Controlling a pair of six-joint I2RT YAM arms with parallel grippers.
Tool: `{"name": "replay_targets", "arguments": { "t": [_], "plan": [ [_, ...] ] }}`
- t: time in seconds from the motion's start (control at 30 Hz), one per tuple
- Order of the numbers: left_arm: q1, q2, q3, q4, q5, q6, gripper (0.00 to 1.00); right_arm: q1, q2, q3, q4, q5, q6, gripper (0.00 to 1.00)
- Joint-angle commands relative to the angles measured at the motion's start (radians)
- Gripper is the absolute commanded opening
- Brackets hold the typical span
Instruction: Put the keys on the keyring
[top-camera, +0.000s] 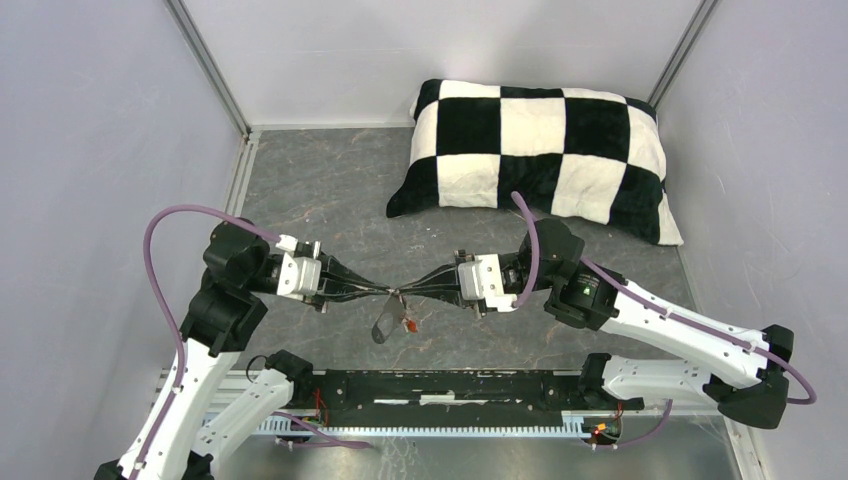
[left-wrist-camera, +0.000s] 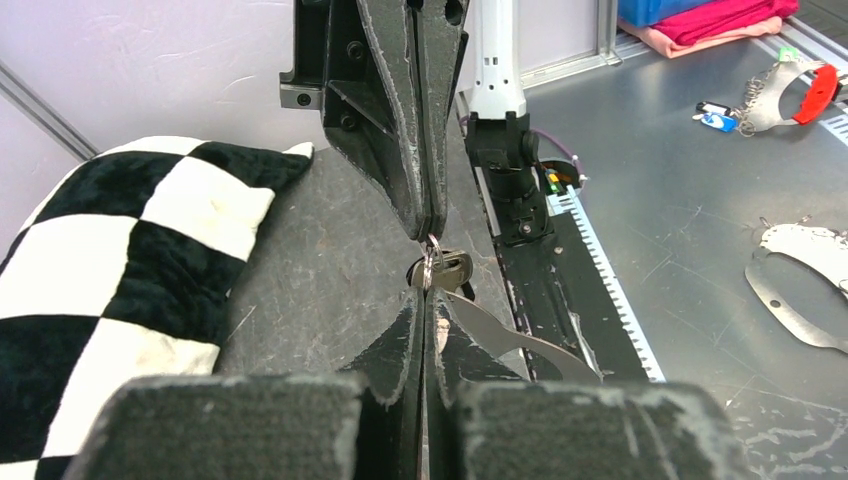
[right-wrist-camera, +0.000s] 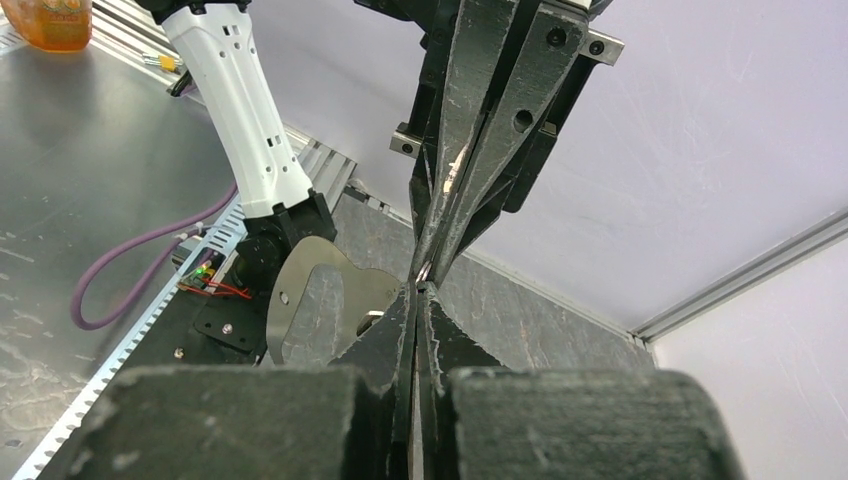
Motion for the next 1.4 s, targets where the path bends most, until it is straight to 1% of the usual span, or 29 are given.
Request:
{"name": "replay_targets", "arguments": {
  "t": [0.0, 0.27, 0.5, 0.63, 0.7, 0.8, 0.93, 1.03, 1.13, 1.23, 1.37],
  "plan": [
    [-0.001, 0.002, 0.033, -0.032, 0.04, 0.018, 0.02, 0.003, -0.015, -0.002, 0.004, 0.03, -0.021, 0.01],
    [-0.001, 0.006, 0.041, -0.044, 0.039, 0.016, 0.02, 0.003, -0.055, -0.032, -0.038, 0.04, -0.019, 0.01],
    [-0.002, 0.007, 0.046, -0.045, 0.034, 0.018, 0.02, 0.004, -0.06, -0.042, -0.021, 0.048, -0.011, 0.01],
    [-0.001, 0.006, 0.041, -0.046, 0.019, 0.009, 0.02, -0.001, -0.077, -0.064, -0.063, 0.144, -0.025, 0.01],
    [-0.002, 0.003, 0.031, -0.066, 0.004, 0.03, 0.02, -0.012, -0.1, -0.097, -0.078, 0.202, -0.011, 0.01],
    [-0.001, 0.0, 0.008, -0.136, -0.025, 0.108, 0.02, -0.023, -0.144, -0.176, -0.093, 0.295, 0.035, 0.01],
    [-0.002, -0.001, -0.014, -0.151, -0.026, 0.12, 0.02, -0.031, -0.174, -0.309, -0.141, 0.386, 0.114, 0.01],
    [-0.001, 0.001, -0.016, -0.147, -0.027, 0.121, 0.02, -0.034, -0.165, -0.439, -0.075, 0.414, 0.214, 0.01],
    [-0.001, -0.004, -0.015, -0.146, -0.026, 0.114, 0.02, -0.035, -0.135, -0.56, 0.039, 0.477, 0.307, 0.01],
    [-0.002, -0.013, -0.017, -0.152, -0.026, 0.111, 0.02, -0.035, -0.06, -0.619, 0.09, 0.537, 0.371, 0.01],
    [-0.002, -0.025, -0.019, -0.152, -0.025, 0.1, 0.02, -0.036, 0.05, -0.656, 0.172, 0.542, 0.463, 0.01]
  ]
}}
